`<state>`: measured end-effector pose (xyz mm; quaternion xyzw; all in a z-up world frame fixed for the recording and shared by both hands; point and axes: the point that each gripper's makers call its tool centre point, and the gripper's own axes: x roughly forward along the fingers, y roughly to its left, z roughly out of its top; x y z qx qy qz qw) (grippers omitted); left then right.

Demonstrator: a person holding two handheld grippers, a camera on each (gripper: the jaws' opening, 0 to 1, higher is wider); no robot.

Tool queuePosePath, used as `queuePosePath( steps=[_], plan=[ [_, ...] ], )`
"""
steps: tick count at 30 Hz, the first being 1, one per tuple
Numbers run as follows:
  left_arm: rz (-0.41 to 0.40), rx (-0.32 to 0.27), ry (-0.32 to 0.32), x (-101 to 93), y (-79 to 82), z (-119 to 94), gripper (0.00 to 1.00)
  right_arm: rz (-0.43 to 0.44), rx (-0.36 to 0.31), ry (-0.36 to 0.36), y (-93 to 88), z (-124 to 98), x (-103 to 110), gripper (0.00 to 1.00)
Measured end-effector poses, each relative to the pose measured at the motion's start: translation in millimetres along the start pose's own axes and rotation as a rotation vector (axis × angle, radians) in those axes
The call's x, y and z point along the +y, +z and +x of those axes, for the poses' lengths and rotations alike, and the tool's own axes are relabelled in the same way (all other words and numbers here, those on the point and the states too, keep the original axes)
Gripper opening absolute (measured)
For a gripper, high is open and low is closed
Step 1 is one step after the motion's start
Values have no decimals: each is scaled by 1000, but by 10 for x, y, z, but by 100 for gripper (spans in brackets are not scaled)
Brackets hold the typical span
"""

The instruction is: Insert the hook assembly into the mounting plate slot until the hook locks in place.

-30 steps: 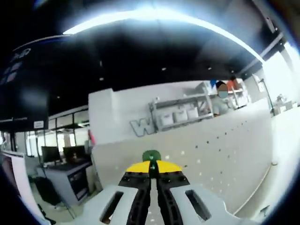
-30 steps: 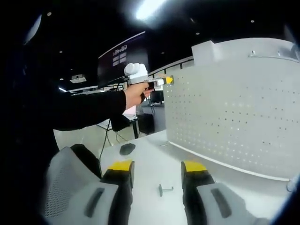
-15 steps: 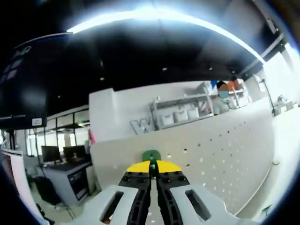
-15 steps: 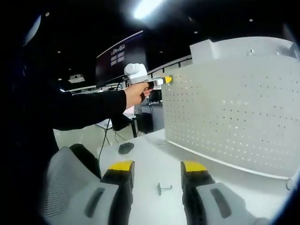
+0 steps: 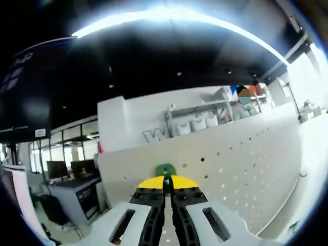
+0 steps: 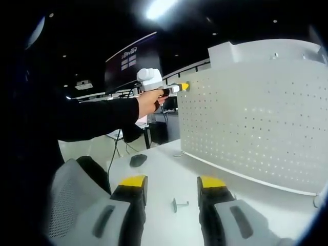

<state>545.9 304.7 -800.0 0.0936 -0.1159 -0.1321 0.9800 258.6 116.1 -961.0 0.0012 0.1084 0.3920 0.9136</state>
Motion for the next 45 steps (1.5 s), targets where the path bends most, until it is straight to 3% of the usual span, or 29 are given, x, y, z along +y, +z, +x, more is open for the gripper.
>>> queuePosePath(
  steps=[12,17,23,29,45],
  plan=[
    [54,15,6,10,-58,53,3,4,3,0,-6,8,4,36],
    [112,22,1,4,-65,52,3,7,-3,-8,7,-3,-19,36],
    [33,38,-3,22,-61,28,4,0,-4,-7,13,-9,-13,36],
    [24,43,-12,7,-13,-11,8,-1,-13,-8,36,-19,-19,36],
    [-1,31,-58,-169,211,-398,25,-19,-18,17,61,1,55,36]
  ],
)
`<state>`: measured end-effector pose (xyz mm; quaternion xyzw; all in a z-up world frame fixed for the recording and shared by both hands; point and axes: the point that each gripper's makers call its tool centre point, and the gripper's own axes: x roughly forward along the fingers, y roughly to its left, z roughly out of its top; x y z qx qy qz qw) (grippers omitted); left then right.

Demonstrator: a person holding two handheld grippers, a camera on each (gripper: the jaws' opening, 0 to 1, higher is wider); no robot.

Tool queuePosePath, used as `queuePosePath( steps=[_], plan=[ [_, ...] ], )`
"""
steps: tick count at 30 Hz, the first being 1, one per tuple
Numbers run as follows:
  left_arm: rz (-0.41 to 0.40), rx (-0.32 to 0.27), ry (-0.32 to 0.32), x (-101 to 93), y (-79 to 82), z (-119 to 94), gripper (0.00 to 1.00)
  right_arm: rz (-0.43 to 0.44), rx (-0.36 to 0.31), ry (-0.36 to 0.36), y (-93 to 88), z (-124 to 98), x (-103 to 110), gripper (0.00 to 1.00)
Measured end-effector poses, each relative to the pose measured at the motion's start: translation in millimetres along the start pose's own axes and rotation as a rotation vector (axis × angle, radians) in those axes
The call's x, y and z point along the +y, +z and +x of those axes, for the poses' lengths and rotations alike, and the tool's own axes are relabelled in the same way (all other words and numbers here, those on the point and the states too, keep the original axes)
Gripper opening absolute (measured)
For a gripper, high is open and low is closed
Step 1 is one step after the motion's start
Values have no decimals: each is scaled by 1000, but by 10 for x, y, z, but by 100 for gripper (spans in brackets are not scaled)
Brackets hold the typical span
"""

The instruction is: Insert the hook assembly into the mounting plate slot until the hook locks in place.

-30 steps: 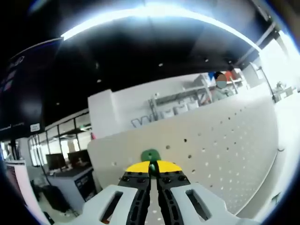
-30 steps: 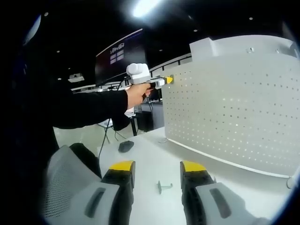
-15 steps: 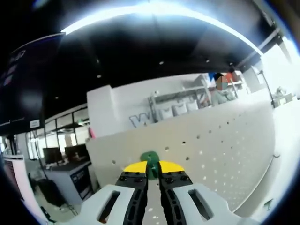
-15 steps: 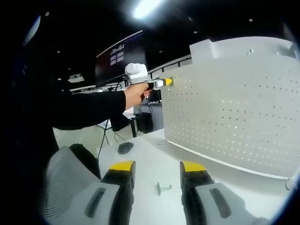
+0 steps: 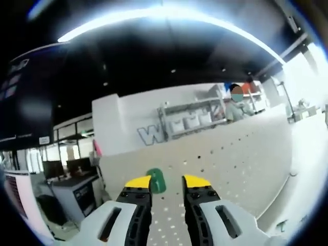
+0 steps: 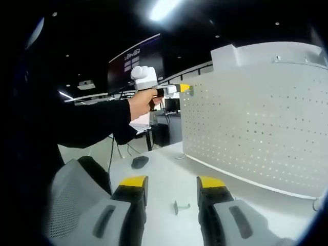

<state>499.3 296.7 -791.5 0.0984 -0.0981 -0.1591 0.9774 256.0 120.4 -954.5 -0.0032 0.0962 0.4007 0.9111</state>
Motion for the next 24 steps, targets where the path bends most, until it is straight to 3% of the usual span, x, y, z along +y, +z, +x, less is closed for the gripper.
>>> queuePosePath(
  steps=[12,24],
  plan=[
    [-58,-19,-55,-182,121,-320,39,-12,-3,8,12,-6,27,36],
    [-112,2,-112,-404,-29,-745,50,-24,6,7,-8,-7,32,36]
  ],
)
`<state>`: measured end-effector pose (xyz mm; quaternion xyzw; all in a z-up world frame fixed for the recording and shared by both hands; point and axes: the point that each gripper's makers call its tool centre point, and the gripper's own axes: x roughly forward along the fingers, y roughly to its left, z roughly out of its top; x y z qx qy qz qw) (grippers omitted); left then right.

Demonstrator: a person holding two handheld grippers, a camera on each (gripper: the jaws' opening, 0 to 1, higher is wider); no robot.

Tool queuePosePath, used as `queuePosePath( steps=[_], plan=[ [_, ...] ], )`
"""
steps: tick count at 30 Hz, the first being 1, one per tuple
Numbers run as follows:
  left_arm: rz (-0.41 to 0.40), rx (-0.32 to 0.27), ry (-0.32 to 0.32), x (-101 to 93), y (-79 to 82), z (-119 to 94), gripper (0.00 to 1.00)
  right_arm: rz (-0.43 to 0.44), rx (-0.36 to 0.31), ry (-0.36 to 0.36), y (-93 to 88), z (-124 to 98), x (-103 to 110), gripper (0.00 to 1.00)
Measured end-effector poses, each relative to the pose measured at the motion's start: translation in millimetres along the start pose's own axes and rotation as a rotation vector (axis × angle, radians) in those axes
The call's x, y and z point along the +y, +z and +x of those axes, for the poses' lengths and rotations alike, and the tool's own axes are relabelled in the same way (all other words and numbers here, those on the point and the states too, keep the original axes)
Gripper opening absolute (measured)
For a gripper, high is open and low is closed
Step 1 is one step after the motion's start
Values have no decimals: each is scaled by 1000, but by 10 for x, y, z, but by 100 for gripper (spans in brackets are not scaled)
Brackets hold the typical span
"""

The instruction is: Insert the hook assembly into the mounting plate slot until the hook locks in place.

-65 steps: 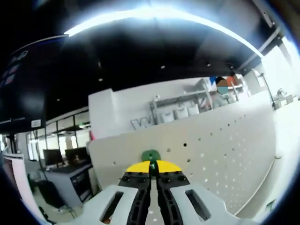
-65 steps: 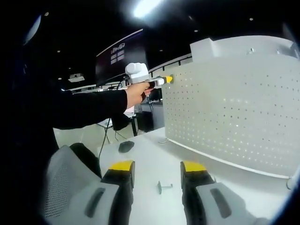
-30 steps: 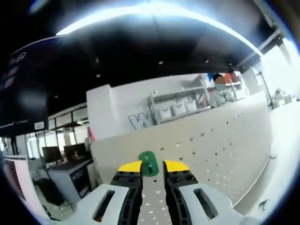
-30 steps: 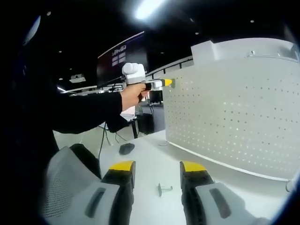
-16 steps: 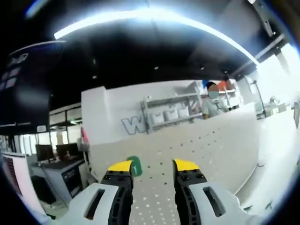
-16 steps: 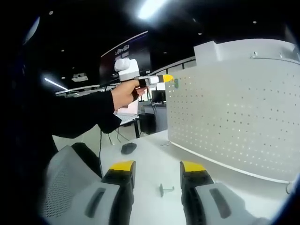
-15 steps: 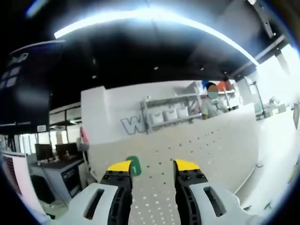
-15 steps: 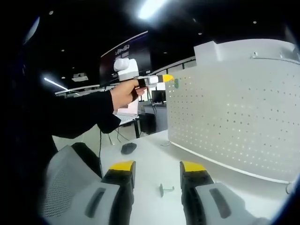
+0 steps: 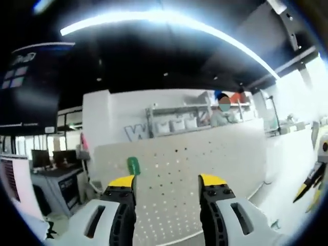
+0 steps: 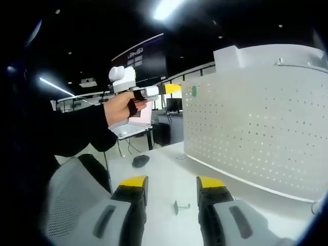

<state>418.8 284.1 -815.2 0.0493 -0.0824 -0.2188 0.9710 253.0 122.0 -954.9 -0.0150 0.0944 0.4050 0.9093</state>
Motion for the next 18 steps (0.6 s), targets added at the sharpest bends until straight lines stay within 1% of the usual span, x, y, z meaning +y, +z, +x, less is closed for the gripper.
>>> queuePosePath(
  steps=[4,12,18],
  plan=[
    [-26,6,-7,-85,-73,-80,51,-1,9,3,-21,10,4,36],
    [-67,11,-15,-230,-146,-255,53,0,9,-7,-24,-3,-31,36],
    [-96,21,-16,-368,-281,-370,53,-1,15,-12,-38,1,-44,35]
  ],
)
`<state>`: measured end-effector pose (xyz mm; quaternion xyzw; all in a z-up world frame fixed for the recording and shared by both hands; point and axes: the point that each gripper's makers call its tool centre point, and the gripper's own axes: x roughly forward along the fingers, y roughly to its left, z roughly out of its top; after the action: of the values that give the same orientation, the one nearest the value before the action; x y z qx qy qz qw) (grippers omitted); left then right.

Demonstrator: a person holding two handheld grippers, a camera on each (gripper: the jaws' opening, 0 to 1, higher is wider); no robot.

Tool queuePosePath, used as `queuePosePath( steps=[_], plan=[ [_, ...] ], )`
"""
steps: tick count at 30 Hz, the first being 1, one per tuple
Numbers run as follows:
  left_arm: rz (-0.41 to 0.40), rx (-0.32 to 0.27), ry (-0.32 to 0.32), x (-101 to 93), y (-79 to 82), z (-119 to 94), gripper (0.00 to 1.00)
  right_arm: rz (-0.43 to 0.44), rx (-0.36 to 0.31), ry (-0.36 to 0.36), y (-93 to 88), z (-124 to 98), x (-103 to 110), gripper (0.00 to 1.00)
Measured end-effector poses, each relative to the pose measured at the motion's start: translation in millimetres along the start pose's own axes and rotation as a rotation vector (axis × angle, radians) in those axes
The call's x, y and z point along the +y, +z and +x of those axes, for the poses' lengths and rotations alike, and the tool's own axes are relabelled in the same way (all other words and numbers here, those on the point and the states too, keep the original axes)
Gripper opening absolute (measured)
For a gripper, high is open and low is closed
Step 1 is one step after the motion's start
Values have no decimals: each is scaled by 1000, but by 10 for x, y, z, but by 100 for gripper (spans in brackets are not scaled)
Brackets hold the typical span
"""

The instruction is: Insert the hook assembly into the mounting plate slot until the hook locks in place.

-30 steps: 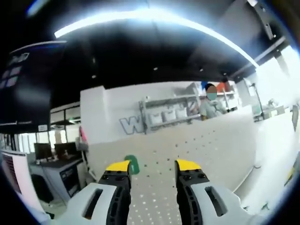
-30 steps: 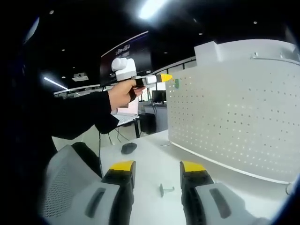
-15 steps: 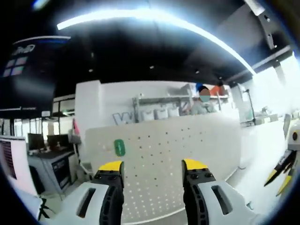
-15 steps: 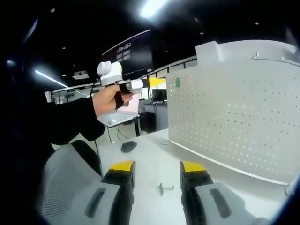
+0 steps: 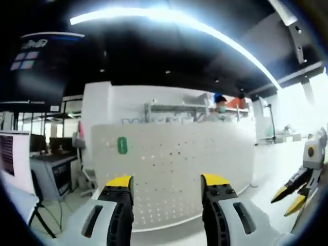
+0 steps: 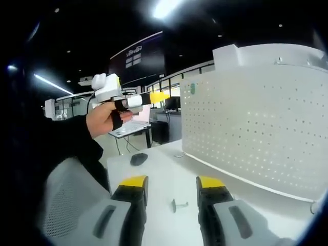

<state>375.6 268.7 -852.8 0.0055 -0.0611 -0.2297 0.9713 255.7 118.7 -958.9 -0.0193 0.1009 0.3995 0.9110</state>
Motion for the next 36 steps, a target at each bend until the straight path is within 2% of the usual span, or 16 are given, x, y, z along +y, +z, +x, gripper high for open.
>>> queuePosePath(
  steps=[3,12,15,25,36],
  plan=[
    [-50,-2,-1,-70,-75,-48,53,-3,10,-1,-26,8,1,35],
    [-35,3,-23,-234,-282,-102,52,-4,43,10,-116,55,17,35],
    [-6,-2,-30,-254,-255,-97,53,-5,48,16,-124,67,28,35],
    [7,20,-40,-241,-318,-95,55,-2,46,8,-126,50,0,35],
    [18,38,-57,-284,-371,-106,55,3,48,-35,-140,2,-93,35]
  ],
)
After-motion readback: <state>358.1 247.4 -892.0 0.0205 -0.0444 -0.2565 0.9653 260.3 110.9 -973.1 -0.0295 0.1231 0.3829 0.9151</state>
